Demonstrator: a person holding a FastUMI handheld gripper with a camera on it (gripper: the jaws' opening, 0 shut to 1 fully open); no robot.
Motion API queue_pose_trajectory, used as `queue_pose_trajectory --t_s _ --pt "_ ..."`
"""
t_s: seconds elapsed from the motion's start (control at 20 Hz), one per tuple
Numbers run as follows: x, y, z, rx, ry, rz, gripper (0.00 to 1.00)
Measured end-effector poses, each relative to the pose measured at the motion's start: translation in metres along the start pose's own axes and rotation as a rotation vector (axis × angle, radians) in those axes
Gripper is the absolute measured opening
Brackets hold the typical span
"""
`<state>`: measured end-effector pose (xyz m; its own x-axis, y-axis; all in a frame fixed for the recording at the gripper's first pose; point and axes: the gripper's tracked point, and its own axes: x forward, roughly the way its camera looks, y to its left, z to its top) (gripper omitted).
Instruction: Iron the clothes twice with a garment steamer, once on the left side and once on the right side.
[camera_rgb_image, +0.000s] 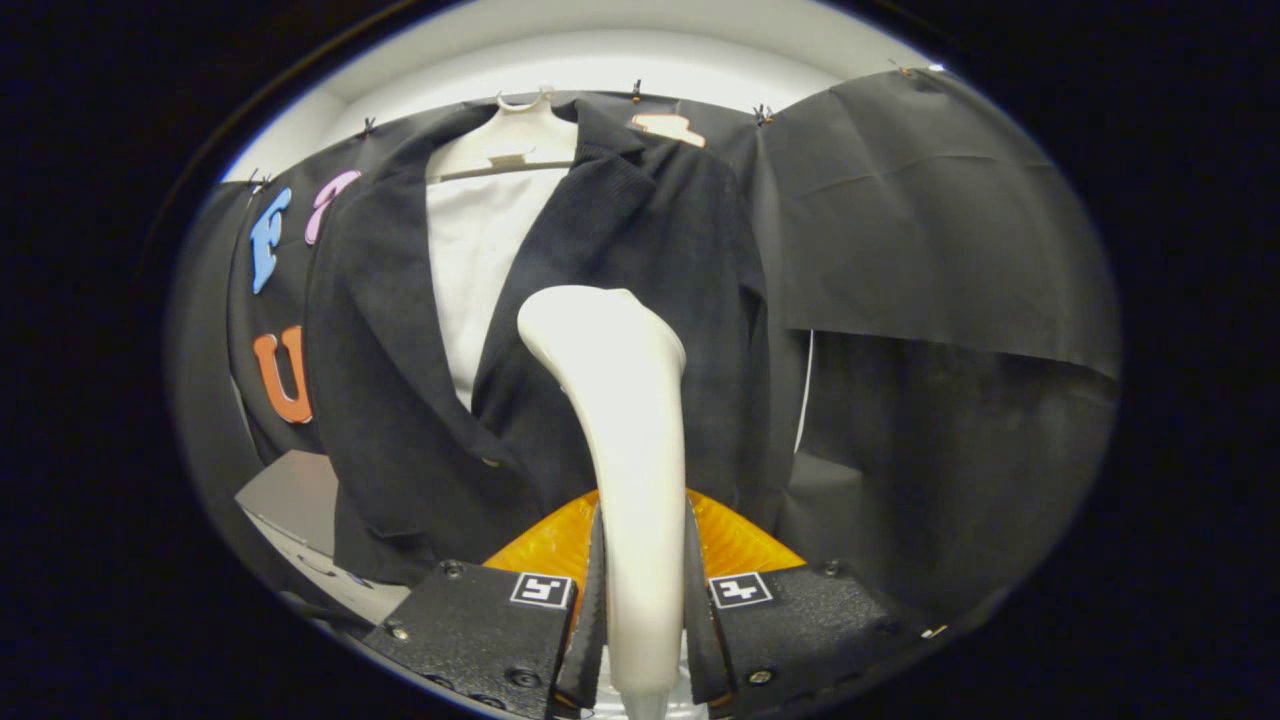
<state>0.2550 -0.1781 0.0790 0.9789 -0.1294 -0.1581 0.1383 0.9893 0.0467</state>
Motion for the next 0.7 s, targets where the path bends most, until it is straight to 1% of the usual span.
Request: queue_pose_trajectory --t_s 0.25,0.7 --pt "-0.001 0.002 -0.03 -0.031 0.03 -0.023 0.37" --pt "0.003 0.004 -0.073 -0.05 0.083 -0.06 0.37"
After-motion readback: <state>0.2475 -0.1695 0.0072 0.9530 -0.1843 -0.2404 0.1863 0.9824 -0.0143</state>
